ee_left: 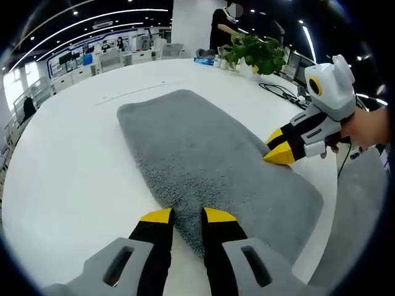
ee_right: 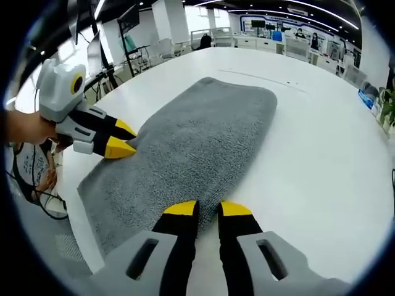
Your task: Fold the towel on the table until its edges align and the towel forms a compact rectangular stack.
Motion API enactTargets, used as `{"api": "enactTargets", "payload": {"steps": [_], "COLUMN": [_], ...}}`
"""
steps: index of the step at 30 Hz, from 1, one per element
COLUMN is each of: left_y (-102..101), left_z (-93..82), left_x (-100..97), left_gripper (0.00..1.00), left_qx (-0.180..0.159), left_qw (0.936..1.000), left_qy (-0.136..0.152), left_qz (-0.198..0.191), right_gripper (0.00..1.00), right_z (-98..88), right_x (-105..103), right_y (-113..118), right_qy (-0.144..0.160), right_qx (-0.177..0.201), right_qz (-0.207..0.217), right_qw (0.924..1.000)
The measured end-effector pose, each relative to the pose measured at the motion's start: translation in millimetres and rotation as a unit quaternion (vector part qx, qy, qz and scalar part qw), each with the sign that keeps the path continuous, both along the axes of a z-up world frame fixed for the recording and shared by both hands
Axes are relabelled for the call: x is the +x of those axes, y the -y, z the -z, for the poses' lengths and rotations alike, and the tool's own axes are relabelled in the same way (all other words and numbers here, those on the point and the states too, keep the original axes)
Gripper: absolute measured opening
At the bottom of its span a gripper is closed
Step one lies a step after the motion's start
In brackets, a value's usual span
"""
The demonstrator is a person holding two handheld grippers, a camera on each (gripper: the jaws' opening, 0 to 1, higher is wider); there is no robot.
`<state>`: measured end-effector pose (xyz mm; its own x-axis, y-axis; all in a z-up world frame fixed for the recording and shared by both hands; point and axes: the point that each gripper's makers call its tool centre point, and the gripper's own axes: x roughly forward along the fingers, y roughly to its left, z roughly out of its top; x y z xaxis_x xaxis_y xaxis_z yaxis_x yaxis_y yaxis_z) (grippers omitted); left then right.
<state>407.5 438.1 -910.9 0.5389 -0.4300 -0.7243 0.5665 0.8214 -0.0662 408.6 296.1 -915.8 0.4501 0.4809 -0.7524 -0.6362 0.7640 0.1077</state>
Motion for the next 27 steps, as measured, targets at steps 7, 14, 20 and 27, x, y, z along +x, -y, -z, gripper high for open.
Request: {"api": "enactTargets", "payload": {"steps": [7, 14, 20, 27], "left_y": [25, 48, 64, 83], "left_z": [0.1, 0.6, 0.8, 1.6], "left_x": [-0.8, -1.2, -0.3, 0.5], "left_gripper": [0.18, 0.19, 0.19, 0.19], "left_qx": [-0.001, 0.003, 0.008, 0.017], "left_qw": [0.9999, 0.9997, 0.9995, 0.9994], "left_qy": [-0.008, -0.014, -0.02, -0.023], "left_qz": [0.013, 0.02, 0.024, 0.02], "right_gripper": [0.11, 0.11, 0.11, 0.11], "right_z": [1.0, 0.6, 0.0, -1.0], "right_x": [0, -1, -1, 2], "right_y": [24, 47, 62, 82], "right_qy": [0.0, 0.005, 0.014, 0.018], "right_qx": [-0.004, -0.009, -0.007, -0.01], "right_qz": [0.003, 0.004, 0.001, -0.005], "right_qw": [1.0, 0.9999, 0.9999, 0.9998]}}
